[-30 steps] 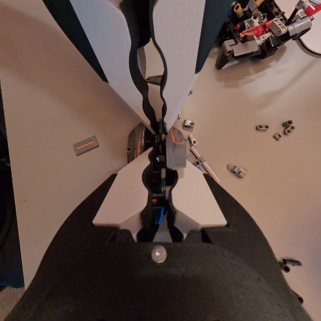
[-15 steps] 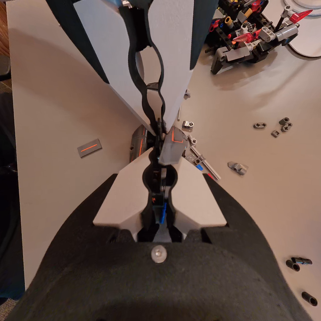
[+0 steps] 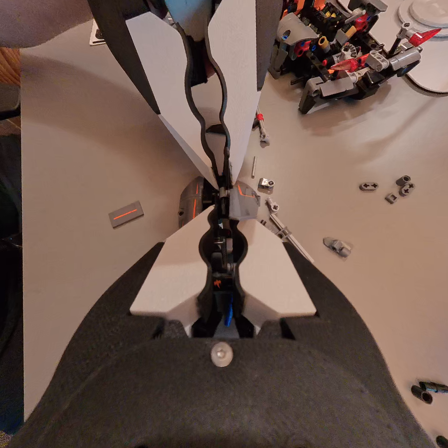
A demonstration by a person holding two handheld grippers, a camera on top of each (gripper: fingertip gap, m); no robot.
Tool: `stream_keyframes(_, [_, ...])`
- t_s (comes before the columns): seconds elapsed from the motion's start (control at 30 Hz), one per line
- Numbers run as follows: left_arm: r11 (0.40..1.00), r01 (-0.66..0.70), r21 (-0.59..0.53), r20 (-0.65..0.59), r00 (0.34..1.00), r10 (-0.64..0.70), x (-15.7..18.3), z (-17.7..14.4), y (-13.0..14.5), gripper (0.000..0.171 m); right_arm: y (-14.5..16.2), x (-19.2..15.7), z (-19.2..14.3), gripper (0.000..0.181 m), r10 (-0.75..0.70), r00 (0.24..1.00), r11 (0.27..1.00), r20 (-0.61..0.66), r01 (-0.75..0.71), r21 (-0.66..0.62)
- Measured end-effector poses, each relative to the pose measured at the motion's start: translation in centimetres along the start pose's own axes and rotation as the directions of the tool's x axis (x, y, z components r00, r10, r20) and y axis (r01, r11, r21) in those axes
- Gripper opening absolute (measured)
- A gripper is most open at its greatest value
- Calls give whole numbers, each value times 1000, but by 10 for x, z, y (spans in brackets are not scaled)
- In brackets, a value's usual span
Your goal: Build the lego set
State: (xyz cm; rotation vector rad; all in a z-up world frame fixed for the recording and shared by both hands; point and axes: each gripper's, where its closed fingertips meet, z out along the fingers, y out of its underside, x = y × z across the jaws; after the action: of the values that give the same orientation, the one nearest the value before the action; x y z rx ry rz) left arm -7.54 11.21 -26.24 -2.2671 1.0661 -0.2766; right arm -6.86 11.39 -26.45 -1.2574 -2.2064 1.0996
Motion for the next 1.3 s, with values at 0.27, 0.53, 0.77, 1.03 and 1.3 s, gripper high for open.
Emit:
stream_keyframes(0.27, [994, 59, 87, 21, 998, -61, 1, -4, 2, 4, -2, -2, 3, 5, -13, 1000, 1000, 6, 13, 15])
stream_keyframes(0.53, [981, 77, 176, 51, 995, -88, 3, -5, -2, 5, -4, -2, 5, 5, -23, 1000, 999, 2, 23, 25])
stream_keyframes(0.77, [976, 108, 191, 52, 991, -120, 5, -1, 4, 5, -6, -3, 3, 20, -22, 1000, 999, -8, 22, 23])
stream_keyframes(1.03, [971, 135, 197, 46, 988, -147, 3, 2, 10, 4, -5, 1, -11, 28, 21, 999, 1000, -33, -21, 18])
stream_keyframes(1.3, [963, 156, 222, 22, 986, -165, 2, 3, 10, 4, -6, 5, -8, 0, 69, 997, 997, -36, -68, 36])
